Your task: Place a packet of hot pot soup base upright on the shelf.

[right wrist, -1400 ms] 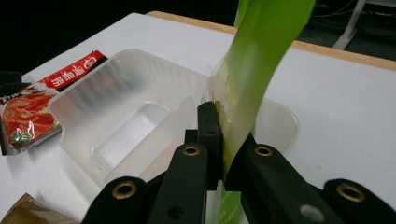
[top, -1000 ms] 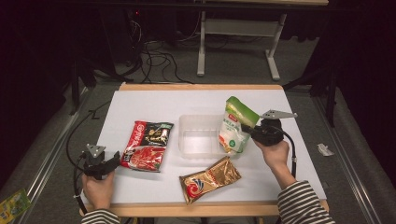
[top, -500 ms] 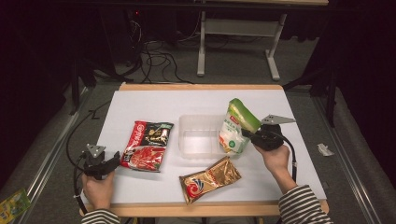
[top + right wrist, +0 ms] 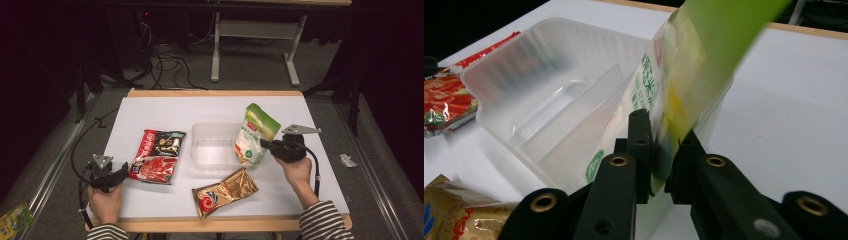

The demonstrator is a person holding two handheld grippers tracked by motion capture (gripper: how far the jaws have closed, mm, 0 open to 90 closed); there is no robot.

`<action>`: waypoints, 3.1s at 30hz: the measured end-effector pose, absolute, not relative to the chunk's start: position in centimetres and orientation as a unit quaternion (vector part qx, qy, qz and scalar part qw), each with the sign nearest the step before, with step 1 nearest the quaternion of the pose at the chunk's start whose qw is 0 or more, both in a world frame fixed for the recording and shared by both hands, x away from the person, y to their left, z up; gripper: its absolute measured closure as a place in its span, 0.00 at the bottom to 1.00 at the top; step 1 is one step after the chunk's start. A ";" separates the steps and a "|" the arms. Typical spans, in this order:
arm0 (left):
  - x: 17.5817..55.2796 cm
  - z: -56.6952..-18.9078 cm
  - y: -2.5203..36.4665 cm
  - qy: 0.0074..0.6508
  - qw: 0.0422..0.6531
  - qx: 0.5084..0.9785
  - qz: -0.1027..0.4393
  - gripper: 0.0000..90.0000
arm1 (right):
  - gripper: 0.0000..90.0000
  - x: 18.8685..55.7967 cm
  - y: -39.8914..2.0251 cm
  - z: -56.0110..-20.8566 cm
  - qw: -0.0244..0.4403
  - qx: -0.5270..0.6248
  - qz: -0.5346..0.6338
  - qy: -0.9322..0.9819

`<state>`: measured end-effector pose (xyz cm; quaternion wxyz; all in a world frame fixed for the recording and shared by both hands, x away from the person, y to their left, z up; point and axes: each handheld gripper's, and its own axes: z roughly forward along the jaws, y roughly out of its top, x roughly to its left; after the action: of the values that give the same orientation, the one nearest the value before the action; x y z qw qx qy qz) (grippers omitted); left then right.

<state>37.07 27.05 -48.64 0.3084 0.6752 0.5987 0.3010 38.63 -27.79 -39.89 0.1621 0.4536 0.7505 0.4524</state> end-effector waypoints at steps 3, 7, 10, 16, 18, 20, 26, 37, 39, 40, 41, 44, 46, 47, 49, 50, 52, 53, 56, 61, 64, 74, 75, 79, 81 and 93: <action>37.0 -48.6 27.1 0.598 0.310 0.675 0.301 0.42 | 0.87 38.3 -28.2 -39.6 0.167 0.456 0.460 0.744; 37.1 -48.7 27.0 0.598 0.306 0.677 0.301 0.42 | 0.78 37.6 -28.9 -39.2 0.177 0.462 0.474 0.728; 37.0 -48.6 27.0 0.597 0.310 0.674 0.304 0.42 | 0.71 37.0 -29.6 -39.1 0.183 0.464 0.484 0.719; 37.1 -48.6 27.1 0.598 0.311 0.674 0.301 0.42 | 0.66 35.8 -30.8 -39.4 0.205 0.470 0.491 0.704; 37.1 -48.7 27.1 0.600 0.311 0.673 0.301 0.43 | 0.66 35.5 -31.1 -39.5 0.208 0.469 0.480 0.712; 37.1 -48.7 27.1 0.600 0.312 0.673 0.300 0.43 | 0.66 35.1 -31.5 -39.8 0.215 0.466 0.468 0.719; 37.1 -48.6 27.1 0.601 0.312 0.672 0.300 0.43 | 0.66 34.5 -32.2 -40.9 0.222 0.479 0.454 0.718; 36.8 -48.6 27.2 0.601 0.322 0.665 0.306 0.42 | 0.62 33.5 -32.6 -42.2 0.217 0.492 0.460 0.707; 36.9 -48.6 27.3 0.599 0.324 0.669 0.298 0.42 | 0.63 33.1 -32.9 -42.2 0.220 0.495 0.462 0.702; 36.9 -48.6 27.2 0.598 0.321 0.671 0.298 0.42 | 0.62 32.9 -32.9 -42.3 0.218 0.500 0.464 0.698; 36.9 -48.6 27.2 0.596 0.318 0.674 0.299 0.42 | 0.63 32.8 -33.0 -42.4 0.218 0.501 0.465 0.696; 36.9 -48.6 27.1 0.597 0.318 0.672 0.301 0.42 | 0.63 32.6 -33.2 -43.0 0.215 0.503 0.464 0.697; 36.9 -48.6 27.2 0.598 0.322 0.668 0.302 0.42 | 0.63 32.5 -33.0 -43.4 0.212 0.504 0.461 0.699; 36.9 -48.6 27.2 0.598 0.320 0.670 0.302 0.42 | 0.63 32.5 -33.0 -43.6 0.212 0.503 0.460 0.700; 36.9 -48.6 27.2 0.597 0.318 0.671 0.303 0.42 | 0.63 32.4 -32.7 -43.8 0.209 0.502 0.455 0.705; 36.9 -48.6 27.2 0.597 0.319 0.672 0.302 0.42 | 0.63 32.3 -32.5 -43.9 0.209 0.502 0.456 0.705; 36.9 -48.6 27.2 0.599 0.320 0.669 0.301 0.42 | 0.63 32.2 -32.3 -44.2 0.208 0.499 0.460 0.704; 36.9 -48.6 27.2 0.599 0.318 0.670 0.301 0.42 | 0.63 32.1 -32.2 -44.3 0.207 0.498 0.461 0.705; 36.9 -48.6 27.2 0.598 0.318 0.670 0.303 0.42 | 0.62 31.9 -31.8 -44.6 0.211 0.495 0.457 0.708; 36.9 -48.6 27.1 0.599 0.314 0.671 0.303 0.42 | 0.61 31.7 -31.5 -44.9 0.204 0.493 0.452 0.715; 37.0 -48.6 27.1 0.600 0.309 0.673 0.303 0.42 | 0.60 31.4 -31.3 -44.9 0.198 0.494 0.455 0.714; 37.0 -48.6 27.1 0.600 0.311 0.672 0.303 0.42 | 0.60 30.8 -30.2 -45.1 0.177 0.482 0.462 0.723; 37.0 -48.6 27.1 0.599 0.311 0.672 0.303 0.42 | 0.60 30.8 -30.1 -45.1 0.177 0.480 0.464 0.723; 36.9 -48.6 27.1 0.599 0.313 0.672 0.304 0.42 | 0.59 30.7 -29.4 -45.2 0.164 0.475 0.464 0.730; 36.9 -48.6 27.1 0.599 0.314 0.670 0.305 0.42 | 0.59 30.7 -29.0 -45.3 0.155 0.470 0.460 0.738; 36.9 -48.6 27.1 0.600 0.315 0.669 0.304 0.42 | 0.59 30.9 -27.3 -45.6 0.144 0.454 0.457 0.751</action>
<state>36.90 27.13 -48.59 0.3153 0.6695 0.5997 0.3045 30.92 -27.34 -45.60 0.1442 0.4538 0.7511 0.4572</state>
